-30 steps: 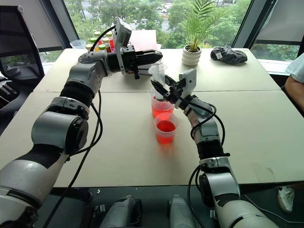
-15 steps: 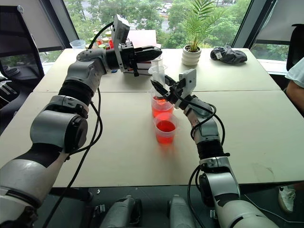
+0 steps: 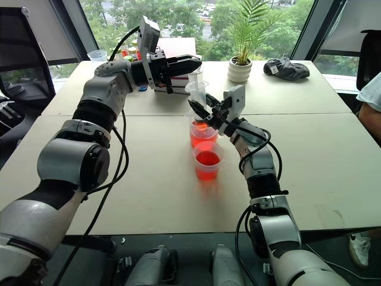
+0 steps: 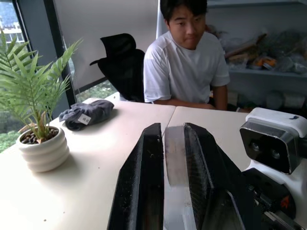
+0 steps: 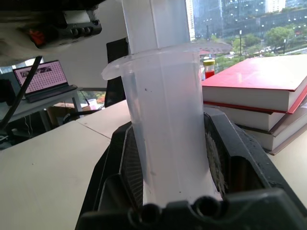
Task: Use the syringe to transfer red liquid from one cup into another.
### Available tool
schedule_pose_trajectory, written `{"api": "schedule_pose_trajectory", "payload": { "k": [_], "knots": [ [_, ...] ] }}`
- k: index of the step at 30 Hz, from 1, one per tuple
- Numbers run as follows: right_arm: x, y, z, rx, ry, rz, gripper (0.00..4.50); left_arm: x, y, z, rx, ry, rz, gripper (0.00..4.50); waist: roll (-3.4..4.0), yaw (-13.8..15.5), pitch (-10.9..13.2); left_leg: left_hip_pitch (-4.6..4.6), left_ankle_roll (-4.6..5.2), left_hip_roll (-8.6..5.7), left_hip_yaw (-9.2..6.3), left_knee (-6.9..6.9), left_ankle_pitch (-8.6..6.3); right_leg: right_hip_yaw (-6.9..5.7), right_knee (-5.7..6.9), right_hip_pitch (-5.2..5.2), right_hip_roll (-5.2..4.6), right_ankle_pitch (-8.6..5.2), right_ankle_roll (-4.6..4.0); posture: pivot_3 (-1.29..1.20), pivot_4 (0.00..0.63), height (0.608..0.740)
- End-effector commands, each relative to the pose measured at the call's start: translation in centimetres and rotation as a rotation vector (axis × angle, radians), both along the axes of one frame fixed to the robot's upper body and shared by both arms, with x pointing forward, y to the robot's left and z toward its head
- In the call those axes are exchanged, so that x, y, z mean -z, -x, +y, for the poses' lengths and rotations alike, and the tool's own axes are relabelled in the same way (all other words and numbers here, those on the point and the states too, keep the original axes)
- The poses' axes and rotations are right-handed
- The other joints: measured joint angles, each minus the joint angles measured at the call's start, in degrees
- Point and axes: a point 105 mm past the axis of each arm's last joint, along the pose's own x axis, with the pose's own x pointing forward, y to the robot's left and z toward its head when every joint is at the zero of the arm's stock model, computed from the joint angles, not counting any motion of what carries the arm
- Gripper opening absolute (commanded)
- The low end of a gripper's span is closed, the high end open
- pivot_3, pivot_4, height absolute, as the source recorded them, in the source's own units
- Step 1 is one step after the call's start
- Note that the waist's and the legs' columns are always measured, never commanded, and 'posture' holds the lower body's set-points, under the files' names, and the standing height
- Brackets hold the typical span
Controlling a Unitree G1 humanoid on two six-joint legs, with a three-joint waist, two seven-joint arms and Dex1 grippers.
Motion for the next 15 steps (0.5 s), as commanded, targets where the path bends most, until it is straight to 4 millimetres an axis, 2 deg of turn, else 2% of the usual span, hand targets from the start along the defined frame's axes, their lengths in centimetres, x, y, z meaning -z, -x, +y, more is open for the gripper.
{"api": "schedule_pose_trajectory", "payload": {
  "k": [1, 3, 4, 5, 15],
  "knots": [
    [-1.3, 0.2, 0.0, -0.010, -0.001, -0.038, 1.45, -3.9, 1.3, 0.2, 0.014, 0.048, -0.130, 2.73, 0.00, 0.0, 0.0, 0.02, 0.00, 0.00, 0.00, 0.00, 0.00, 0.00, 0.01, 0.00, 0.00, 0.00, 0.00, 0.00, 0.150, 0.740],
    [-1.9, 0.2, -0.2, -0.002, -0.010, -0.053, 1.45, -3.6, 1.3, 0.3, 0.019, 0.040, -0.124, 3.98, 0.00, 0.2, 0.0, 0.05, 0.00, 0.00, -0.01, 0.00, 0.00, -0.01, 0.01, 0.04, 0.00, 0.00, 0.00, 0.00, 0.150, 0.740],
    [-2.2, 0.1, -0.3, 0.002, -0.015, -0.059, 1.45, -3.4, 1.4, 0.4, 0.023, 0.035, -0.119, 4.30, 0.00, 0.2, 0.0, 0.06, 0.00, 0.00, -0.01, 0.01, 0.00, -0.01, 0.02, 0.06, 0.00, 0.00, 0.00, 0.00, 0.150, 0.740],
    [-2.6, 0.1, -0.5, 0.009, -0.020, -0.067, 1.45, -3.2, 1.4, 0.5, 0.026, 0.030, -0.115, 4.42, 0.00, 0.2, 0.0, 0.06, 0.00, -0.01, 0.00, 0.03, 0.00, 0.00, 0.02, 0.07, 0.00, 0.00, 0.00, 0.00, 0.150, 0.740],
    [-7.8, -0.4, -2.1, 0.082, -0.102, -0.163, 1.45, -1.2, 2.1, 3.3, 0.041, 0.033, -0.031, 4.42, 0.02, 0.0, 0.0, 0.06, 0.00, 0.03, -0.01, -0.04, 0.00, 0.00, 0.06, 0.02, 0.01, 0.00, 0.00, 0.00, 0.150, 0.740]
  ]
}}
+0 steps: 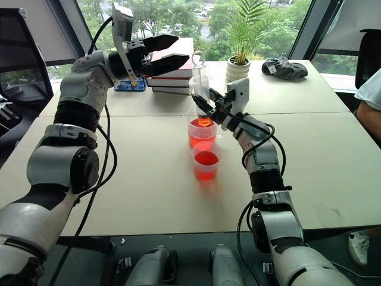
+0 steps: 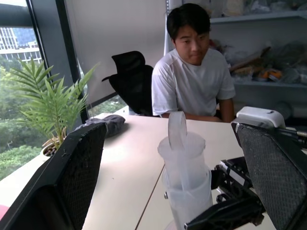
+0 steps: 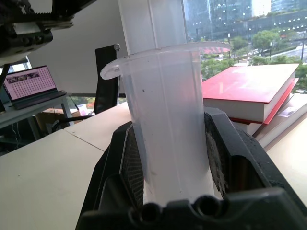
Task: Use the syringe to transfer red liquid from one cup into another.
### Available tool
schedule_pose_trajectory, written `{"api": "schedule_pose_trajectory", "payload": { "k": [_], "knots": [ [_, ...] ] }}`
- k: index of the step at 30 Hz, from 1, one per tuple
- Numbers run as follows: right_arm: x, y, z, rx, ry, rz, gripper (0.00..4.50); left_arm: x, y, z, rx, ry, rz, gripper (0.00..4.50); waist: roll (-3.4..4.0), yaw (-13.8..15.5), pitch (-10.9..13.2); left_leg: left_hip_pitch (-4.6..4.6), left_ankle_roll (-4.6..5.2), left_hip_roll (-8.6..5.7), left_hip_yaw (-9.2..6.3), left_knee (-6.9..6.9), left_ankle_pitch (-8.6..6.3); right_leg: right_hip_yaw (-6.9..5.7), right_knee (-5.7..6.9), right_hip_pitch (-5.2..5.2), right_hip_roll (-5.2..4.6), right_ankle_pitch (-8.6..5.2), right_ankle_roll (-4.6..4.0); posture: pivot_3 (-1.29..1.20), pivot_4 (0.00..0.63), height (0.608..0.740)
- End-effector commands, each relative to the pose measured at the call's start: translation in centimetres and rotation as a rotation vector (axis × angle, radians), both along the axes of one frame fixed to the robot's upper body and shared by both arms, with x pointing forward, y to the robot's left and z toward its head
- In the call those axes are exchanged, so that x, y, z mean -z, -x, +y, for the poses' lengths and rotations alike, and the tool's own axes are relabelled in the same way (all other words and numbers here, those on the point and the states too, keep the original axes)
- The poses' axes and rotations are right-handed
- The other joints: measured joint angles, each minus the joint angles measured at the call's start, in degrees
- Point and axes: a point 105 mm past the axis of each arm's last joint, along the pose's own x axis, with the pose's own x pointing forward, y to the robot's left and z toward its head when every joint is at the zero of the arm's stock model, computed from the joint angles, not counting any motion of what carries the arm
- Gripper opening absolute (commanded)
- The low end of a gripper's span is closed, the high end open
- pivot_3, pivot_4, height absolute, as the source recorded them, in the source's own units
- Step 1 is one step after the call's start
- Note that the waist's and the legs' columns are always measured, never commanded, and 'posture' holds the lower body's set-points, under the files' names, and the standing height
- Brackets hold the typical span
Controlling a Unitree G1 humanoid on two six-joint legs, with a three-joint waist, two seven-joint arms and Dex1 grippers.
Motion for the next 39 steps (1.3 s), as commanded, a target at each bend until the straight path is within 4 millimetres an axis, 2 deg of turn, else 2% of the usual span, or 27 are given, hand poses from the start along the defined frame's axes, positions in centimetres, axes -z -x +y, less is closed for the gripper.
{"api": "schedule_pose_trajectory", "payload": {
  "k": [1, 5, 8, 12, 15, 20, 25, 31, 39],
  "knots": [
    [-4.2, 0.8, -0.3, -0.002, -0.044, -0.113, 1.45, -1.5, 0.9, 0.7, 0.007, 0.027, -0.043, 4.42, 0.00, 0.0, 0.0, 0.00, 0.00, 0.00, 0.01, 0.00, 0.00, 0.00, 0.00, 0.00, 0.00, 0.00, 0.00, 0.00, 0.150, 0.740],
    [-6.3, 2.9, -0.5, -0.052, -0.066, -0.133, 1.45, -0.7, 1.0, 1.4, -0.001, 0.022, -0.007, 4.42, 0.01, 0.3, 0.0, -0.03, 0.00, -0.01, 0.00, 0.00, 0.00, 0.00, 0.01, 0.00, -0.04, 0.00, 0.00, 0.00, 0.150, 0.740],
    [-6.9, 5.2, -0.5, -0.112, -0.085, -0.103, 1.45, 0.1, 1.5, 1.6, 0.022, -0.005, 0.024, 4.42, 0.01, 0.4, 0.0, -0.04, 0.00, -0.01, -0.02, 0.00, 0.00, -0.01, 0.04, 0.00, -0.05, 0.00, 0.00, 0.00, 0.150, 0.740],
    [-6.0, 8.3, -0.4, -0.178, -0.078, -0.048, 1.45, 1.0, 2.7, 1.6, 0.095, -0.045, 0.060, 4.42, 0.00, 0.4, 0.0, -0.06, 0.01, 0.00, -0.04, -0.01, -0.01, -0.02, 0.01, 0.03, -0.07, 0.00, 0.00, 0.00, 0.150, 0.740],
    [-4.7, 9.6, -0.3, -0.184, -0.061, -0.015, 1.45, 1.1, 3.3, 1.5, 0.133, -0.050, 0.084, 4.42, 0.00, 0.4, 0.0, -0.06, 0.01, -0.02, -0.03, 0.05, -0.01, -0.01, -0.05, 0.04, -0.09, 0.00, 0.00, 0.00, 0.150, 0.740],
    [-1.5, 10.1, -0.6, -0.127, -0.023, 0.032, 1.45, 0.9, 4.8, 0.3, 0.231, -0.057, 0.103, 4.42, 0.00, 0.4, 0.0, -0.03, 0.01, -0.02, -0.04, 0.09, -0.01, 0.00, -0.03, 0.05, -0.06, 0.00, -0.01, 0.00, 0.150, 0.740],
    [0.0, 9.9, -0.6, -0.090, -0.009, 0.043, 1.45, -0.4, 5.8, -1.4, 0.312, -0.007, 0.113, 4.42, 0.00, 0.4, 0.0, -0.02, 0.02, -0.03, -0.02, 0.10, -0.01, 0.02, -0.03, 0.05, -0.03, 0.00, 0.00, 0.00, 0.150, 0.740],
    [0.3, 9.8, -0.4, -0.080, -0.009, 0.037, 1.45, -1.3, 6.2, -4.0, 0.368, 0.033, 0.126, 4.42, -0.01, 0.4, 0.0, -0.03, 0.02, -0.03, -0.04, 0.11, -0.01, 0.02, -0.04, 0.06, -0.02, -0.02, 0.01, 0.00, 0.150, 0.740],
    [0.6, 9.9, -0.2, -0.073, 0.001, 0.038, 1.45, -1.3, 6.3, -6.0, 0.413, 0.053, 0.134, 4.42, -0.01, 0.3, 0.0, -0.02, 0.02, -0.03, -0.04, 0.10, -0.01, 0.03, -0.04, 0.05, 0.01, -0.02, 0.01, 0.00, 0.150, 0.740]
  ]
}}
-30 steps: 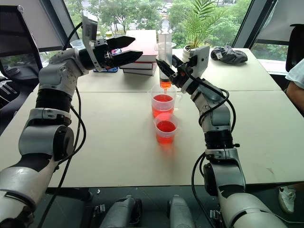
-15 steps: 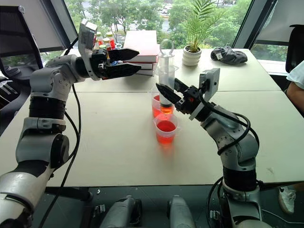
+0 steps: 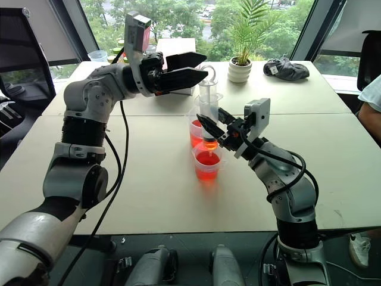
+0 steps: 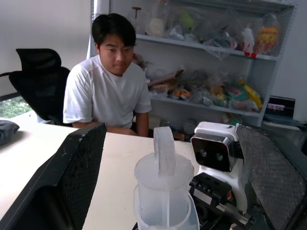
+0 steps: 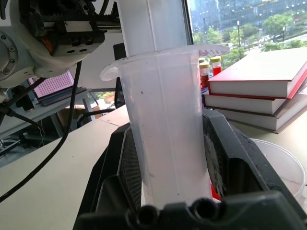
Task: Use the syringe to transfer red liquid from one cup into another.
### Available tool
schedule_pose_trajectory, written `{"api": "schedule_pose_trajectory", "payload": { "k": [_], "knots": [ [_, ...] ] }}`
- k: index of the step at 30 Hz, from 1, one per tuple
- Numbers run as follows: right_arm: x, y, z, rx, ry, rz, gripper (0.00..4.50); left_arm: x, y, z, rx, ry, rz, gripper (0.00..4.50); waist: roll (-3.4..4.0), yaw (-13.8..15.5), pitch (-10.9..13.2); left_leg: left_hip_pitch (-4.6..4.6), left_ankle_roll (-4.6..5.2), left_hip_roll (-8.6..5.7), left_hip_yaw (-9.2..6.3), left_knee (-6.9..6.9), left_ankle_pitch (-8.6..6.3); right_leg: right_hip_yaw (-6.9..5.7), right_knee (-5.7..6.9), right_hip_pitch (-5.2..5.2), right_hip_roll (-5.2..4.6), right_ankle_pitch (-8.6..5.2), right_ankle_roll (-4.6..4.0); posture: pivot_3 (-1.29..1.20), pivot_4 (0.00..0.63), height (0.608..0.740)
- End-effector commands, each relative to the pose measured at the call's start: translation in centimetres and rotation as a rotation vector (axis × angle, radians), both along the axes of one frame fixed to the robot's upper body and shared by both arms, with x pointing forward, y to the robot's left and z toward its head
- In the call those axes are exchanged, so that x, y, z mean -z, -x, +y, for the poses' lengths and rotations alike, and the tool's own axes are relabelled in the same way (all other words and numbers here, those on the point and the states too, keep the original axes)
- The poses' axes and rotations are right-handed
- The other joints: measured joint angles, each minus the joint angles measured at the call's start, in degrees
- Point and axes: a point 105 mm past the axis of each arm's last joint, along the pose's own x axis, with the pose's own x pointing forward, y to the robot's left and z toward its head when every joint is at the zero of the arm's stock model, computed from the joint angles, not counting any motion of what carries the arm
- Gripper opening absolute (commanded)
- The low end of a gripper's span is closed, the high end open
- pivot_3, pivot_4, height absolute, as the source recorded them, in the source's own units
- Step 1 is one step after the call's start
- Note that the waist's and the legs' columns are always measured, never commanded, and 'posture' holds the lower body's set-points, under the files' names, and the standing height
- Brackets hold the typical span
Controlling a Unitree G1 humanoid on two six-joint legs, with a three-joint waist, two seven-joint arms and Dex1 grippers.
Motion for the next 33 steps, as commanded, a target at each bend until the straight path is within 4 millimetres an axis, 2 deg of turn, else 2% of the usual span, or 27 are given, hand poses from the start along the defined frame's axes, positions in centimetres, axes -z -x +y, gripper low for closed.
{"api": "schedule_pose_trajectory", "payload": {
  "k": [1, 2, 5, 9, 14, 23, 33],
  "knots": [
    [-1.3, 0.7, 0.2, -0.003, -0.008, -0.070, 1.45, -1.4, 0.8, -0.7, 0.036, 0.015, -0.055, 3.90, 0.00, 0.0, 0.0, 0.00, 0.00, 0.00, 0.00, 0.00, 0.00, 0.00, 0.00, 0.00, 0.00, 0.00, 0.00, 0.00, 0.150, 0.740],
    [-1.3, 0.7, 0.2, -0.002, -0.007, -0.070, 1.45, -1.3, 0.8, -0.8, 0.041, 0.011, -0.057, 3.60, 0.00, 0.0, 0.0, 0.00, 0.00, 0.00, -0.01, 0.00, 0.00, 0.00, 0.00, 0.00, 0.01, 0.00, 0.00, 0.00, 0.150, 0.740],
    [-1.3, 0.7, 0.2, -0.002, -0.006, -0.070, 1.45, -1.0, 0.9, -0.9, 0.053, -0.002, -0.059, 2.20, 0.00, 0.0, 0.0, 0.00, 0.00, 0.00, 0.00, 0.00, 0.00, 0.01, -0.01, 0.00, 0.01, 0.00, 0.00, 0.00, 0.150, 0.740],
    [-1.4, 0.8, 0.3, -0.004, -0.006, -0.074, 1.45, -0.7, 1.0, -0.9, 0.059, -0.013, -0.058, 0.07, 0.00, 0.0, 0.0, 0.00, 0.00, 0.00, -0.01, 0.00, 0.00, 0.01, -0.01, 0.00, 0.01, 0.00, 0.00, 0.00, 0.150, 0.740],
    [-2.0, 1.1, 0.3, -0.009, -0.003, -0.090, 1.45, 0.0, 1.1, -1.0, 0.059, -0.046, -0.070, 0.02, 0.00, 0.1, 0.0, 0.00, 0.00, 0.00, 0.00, 0.00, 0.00, 0.02, -0.01, 0.00, 0.01, 0.00, 0.00, 0.00, 0.150, 0.740],
    [-5.3, 2.2, -0.2, -0.023, -0.031, -0.142, 1.45, 3.0, 1.5, -1.8, 0.070, -0.101, -0.045, 0.02, 0.00, 0.1, 0.0, 0.00, 0.00, 0.00, -0.01, 0.00, 0.00, 0.03, -0.01, 0.00, 0.00, -0.01, 0.00, 0.00, 0.150, 0.740],
    [-7.4, 2.9, -0.7, -0.020, -0.046, -0.168, 1.45, 5.1, 1.9, -2.3, 0.069, -0.119, 0.005, 0.02, 0.00, 0.2, 0.0, 0.00, 0.00, 0.00, -0.02, 0.00, 0.00, 0.03, -0.02, 0.02, -0.02, -0.01, 0.00, 0.00, 0.150, 0.740]
  ]
}}
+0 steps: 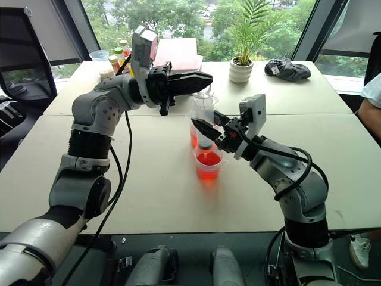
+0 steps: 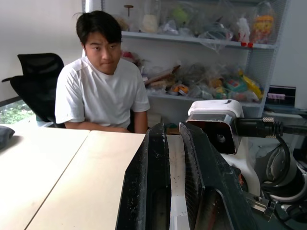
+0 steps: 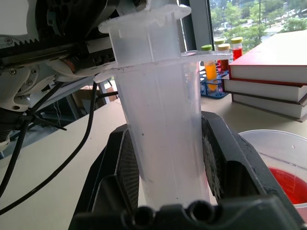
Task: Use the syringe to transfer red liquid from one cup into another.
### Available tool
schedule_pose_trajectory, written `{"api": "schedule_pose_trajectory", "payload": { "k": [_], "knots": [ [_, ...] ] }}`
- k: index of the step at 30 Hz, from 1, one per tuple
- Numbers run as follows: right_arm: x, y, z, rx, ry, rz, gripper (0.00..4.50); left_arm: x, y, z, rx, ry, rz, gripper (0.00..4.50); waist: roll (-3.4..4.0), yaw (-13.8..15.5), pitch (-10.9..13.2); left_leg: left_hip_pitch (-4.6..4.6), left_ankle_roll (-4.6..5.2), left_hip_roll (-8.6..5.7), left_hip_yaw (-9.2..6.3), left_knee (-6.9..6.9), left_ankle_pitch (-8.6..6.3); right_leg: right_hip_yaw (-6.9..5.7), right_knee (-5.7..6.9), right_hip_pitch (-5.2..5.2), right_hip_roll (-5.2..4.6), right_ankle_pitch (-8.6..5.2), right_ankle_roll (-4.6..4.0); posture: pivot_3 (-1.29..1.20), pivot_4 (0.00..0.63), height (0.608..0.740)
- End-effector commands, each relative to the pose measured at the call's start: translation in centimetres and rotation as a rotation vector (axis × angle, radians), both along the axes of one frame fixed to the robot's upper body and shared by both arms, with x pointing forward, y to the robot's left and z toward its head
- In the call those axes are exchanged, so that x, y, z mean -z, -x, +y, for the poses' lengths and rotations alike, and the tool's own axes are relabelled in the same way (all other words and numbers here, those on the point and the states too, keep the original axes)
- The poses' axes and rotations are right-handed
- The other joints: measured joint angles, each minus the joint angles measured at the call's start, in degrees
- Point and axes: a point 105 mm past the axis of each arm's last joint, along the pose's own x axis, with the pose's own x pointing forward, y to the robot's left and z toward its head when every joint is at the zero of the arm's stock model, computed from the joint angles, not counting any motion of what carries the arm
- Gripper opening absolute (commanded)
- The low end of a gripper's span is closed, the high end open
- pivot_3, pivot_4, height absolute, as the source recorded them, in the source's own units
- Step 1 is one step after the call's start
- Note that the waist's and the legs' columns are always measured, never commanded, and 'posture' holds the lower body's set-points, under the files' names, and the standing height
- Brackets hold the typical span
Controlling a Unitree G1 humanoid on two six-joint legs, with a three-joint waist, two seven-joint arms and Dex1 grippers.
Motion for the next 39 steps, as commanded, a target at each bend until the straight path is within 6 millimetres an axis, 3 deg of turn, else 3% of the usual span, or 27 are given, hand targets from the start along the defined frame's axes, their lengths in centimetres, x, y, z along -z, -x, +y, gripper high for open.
{"api": "schedule_pose_trajectory", "payload": {
  "k": [1, 9, 15, 19, 24, 28, 32, 37, 39],
  "knots": [
    [-6.4, 1.8, -1.3, 0.034, -0.091, -0.247, 1.45, 3.2, 0.6, -1.6, 0.057, -0.094, 0.082, 0.02, 0.00, 0.0, 0.0, 0.00, 0.00, 0.00, 0.00, 0.00, 0.00, 0.00, 0.00, 0.00, 0.00, 0.00, 0.00, 0.00, 0.150, 0.740],
    [-6.9, 1.9, -1.7, 0.042, -0.092, -0.245, 1.45, 4.0, 0.7, -1.8, 0.049, -0.097, 0.108, 0.02, 0.00, 0.0, 0.0, 0.00, 0.00, 0.00, -0.01, 0.00, 0.00, 0.00, 0.00, 0.00, 0.00, 0.00, 0.00, 0.00, 0.150, 0.740],
    [-5.8, 1.6, -1.6, 0.033, -0.083, -0.199, 1.45, 2.9, -0.1, -1.2, 0.010, -0.074, 0.101, 0.02, 0.00, 0.0, 0.0, 0.00, 0.00, 0.00, -0.01, 0.00, 0.00, 0.00, 0.00, 0.00, 0.00, 0.00, 0.00, 0.00, 0.150, 0.740],
    [-4.6, 1.3, -1.3, 0.027, -0.068, -0.157, 1.45, 1.6, -0.6, -0.1, -0.026, -0.051, 0.084, 1.70, -0.01, 0.0, 0.0, -0.01, 0.00, 0.00, -0.01, 0.00, 0.00, 0.00, -0.01, 0.00, 0.01, 0.00, 0.00, 0.00, 0.150, 0.740],
    [-3.4, 1.1, -1.2, 0.022, -0.046, -0.116, 1.45, 0.0, -1.4, 1.9, -0.109, -0.015, 0.053, 4.23, -0.02, -0.1, 0.0, 0.00, 0.00, 0.01, -0.02, -0.01, 0.00, -0.01, -0.01, 0.00, 0.03, 0.00, 0.00, 0.00, 0.150, 0.740],
    [-3.0, 0.6, -1.4, 0.043, -0.035, -0.082, 1.45, -0.5, -1.9, 4.7, -0.200, 0.006, 0.053, 4.37, -0.02, -0.2, 0.0, 0.00, 0.00, 0.02, -0.02, -0.01, 0.00, -0.01, -0.01, 0.00, 0.02, 0.00, 0.00, 0.00, 0.150, 0.740],
    [-4.7, -0.7, -2.9, 0.131, -0.090, -0.045, 1.45, 0.5, -1.8, 6.6, -0.254, -0.020, 0.065, 4.37, -0.01, -0.2, 0.0, 0.03, 0.00, 0.02, -0.01, -0.02, 0.00, 0.00, 0.01, 0.00, -0.02, 0.00, 0.00, 0.00, 0.150, 0.740],
    [-6.2, -3.6, -7.2, 0.322, -0.071, 0.163, 1.45, 2.7, -1.1, 7.6, -0.288, -0.079, 0.086, 4.37, -0.02, 0.3, 0.0, 0.02, 0.00, -0.04, -0.01, 0.00, 0.00, -0.05, 0.01, 0.02, -0.37, 0.01, -0.02, 0.00, 0.150, 0.740],
    [-4.9, -4.7, -9.3, 0.393, 0.009, 0.324, 1.45, 4.0, -0.6, 7.8, -0.292, -0.110, 0.095, 4.37, -0.04, 0.2, 0.0, 0.01, 0.00, -0.06, -0.02, -0.02, 0.00, -0.09, -0.08, 0.05, -0.45, 0.00, -0.03, 0.00, 0.150, 0.740]
  ]
}}
